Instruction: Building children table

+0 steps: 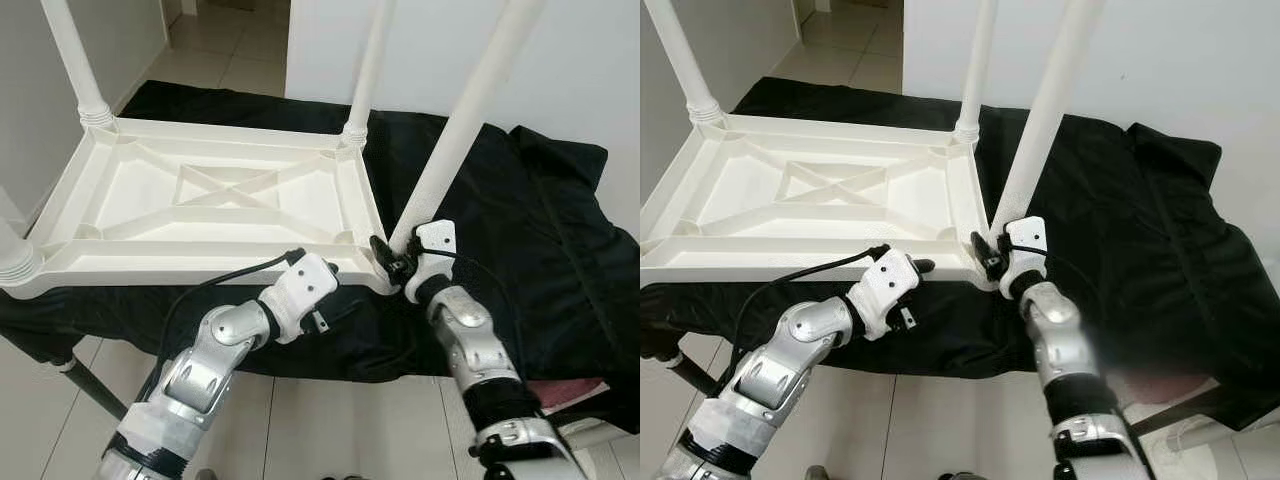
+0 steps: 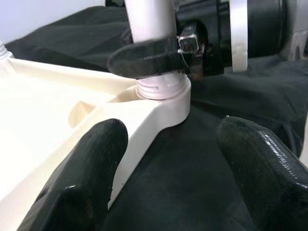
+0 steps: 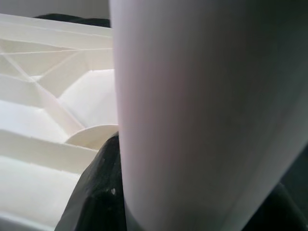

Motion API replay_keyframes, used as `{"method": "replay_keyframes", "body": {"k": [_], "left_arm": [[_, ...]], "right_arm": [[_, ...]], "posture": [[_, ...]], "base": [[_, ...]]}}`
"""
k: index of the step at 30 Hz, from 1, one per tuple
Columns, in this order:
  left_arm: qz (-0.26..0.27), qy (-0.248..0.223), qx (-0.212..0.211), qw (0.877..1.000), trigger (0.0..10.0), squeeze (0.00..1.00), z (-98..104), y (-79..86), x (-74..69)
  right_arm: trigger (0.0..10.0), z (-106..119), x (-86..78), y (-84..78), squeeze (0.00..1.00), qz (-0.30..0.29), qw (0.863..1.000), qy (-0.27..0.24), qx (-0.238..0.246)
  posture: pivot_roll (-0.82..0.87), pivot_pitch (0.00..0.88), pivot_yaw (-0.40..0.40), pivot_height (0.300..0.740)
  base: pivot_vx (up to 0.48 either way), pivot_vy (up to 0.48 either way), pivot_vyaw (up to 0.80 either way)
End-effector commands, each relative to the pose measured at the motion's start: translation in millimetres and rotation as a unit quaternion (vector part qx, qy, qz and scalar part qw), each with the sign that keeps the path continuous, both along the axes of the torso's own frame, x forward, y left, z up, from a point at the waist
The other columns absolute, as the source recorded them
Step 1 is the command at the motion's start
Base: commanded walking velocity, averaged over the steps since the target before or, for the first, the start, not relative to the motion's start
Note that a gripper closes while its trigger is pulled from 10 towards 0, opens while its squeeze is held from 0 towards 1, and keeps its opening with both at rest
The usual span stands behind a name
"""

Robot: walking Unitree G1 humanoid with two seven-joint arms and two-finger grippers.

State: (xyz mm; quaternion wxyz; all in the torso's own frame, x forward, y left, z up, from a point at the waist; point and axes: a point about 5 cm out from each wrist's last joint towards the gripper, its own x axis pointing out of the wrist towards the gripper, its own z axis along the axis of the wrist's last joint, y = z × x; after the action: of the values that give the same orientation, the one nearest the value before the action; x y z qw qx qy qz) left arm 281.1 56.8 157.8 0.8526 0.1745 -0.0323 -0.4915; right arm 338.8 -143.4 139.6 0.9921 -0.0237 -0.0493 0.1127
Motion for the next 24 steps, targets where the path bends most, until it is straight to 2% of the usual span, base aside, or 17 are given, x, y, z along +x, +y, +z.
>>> {"method": "replay_keyframes", "body": {"k": [1,5,9,15,16,17,18,24], "left_arm": [[0.01,-0.001,0.002,1.0,10.0,0.0,-1,2.3,2.6],[0.012,-0.001,0.002,1.0,10.0,0.0,0,3.2,3.4],[0.011,-0.004,0.001,1.0,10.0,0.0,0,2.3,6.0],[0.011,-0.005,0.001,1.0,10.0,0.0,0,1.5,8.2],[0.007,-0.006,0.0,1.0,10.0,0.0,1,-1.2,9.7],[0.007,-0.006,0.0,1.0,10.0,0.0,1,-1.2,9.7],[0.005,-0.006,0.0,1.0,10.0,0.0,2,-2.4,10.0],[-0.001,-0.007,0.005,1.0,10.0,0.0,3,0.6,9.5]], "right_arm": [[10.0,-10,-4.5,-6.6,0.0,-0.056,0.998,0.022,0.0],[10.0,-10,-6.6,-4.4,0.0,-0.074,0.997,0.022,0.005],[10.0,-11,-19.1,5.9,0.0,-0.187,0.982,0.01,0.034],[10.0,-5,-20.9,4.4,0.0,-0.192,0.98,-0.006,0.041],[10.0,-4,-21.6,3.6,0.4,-0.186,0.982,-0.01,0.042],[10.0,-4,-21.6,3.6,0.4,-0.186,0.982,-0.01,0.042],[10.0,-3,-21.7,3.9,1.0,-0.178,0.983,-0.012,0.045],[10.0,-1,-27.3,2.3,1.0,-0.182,0.982,-0.026,0.037]], "posture": [[0.04,0.056,-0.094,0.74],[0.04,0.056,-0.094,0.74],[0.01,0.055,-0.094,0.74],[0.0,0.057,-0.086,0.74],[-0.01,0.062,-0.075,0.74],[-0.01,0.062,-0.075,0.74],[-0.01,0.063,-0.074,0.74],[-0.01,0.07,-0.055,0.74]], "base": [[0.0,0.0,0.0],[0.0,0.0,0.0],[0.0,0.0,0.0],[0.0,0.0,0.0],[0.0,0.0,0.0],[0.0,0.0,0.0],[0.0,0.0,0.0],[0.0,0.0,0.0]]}}
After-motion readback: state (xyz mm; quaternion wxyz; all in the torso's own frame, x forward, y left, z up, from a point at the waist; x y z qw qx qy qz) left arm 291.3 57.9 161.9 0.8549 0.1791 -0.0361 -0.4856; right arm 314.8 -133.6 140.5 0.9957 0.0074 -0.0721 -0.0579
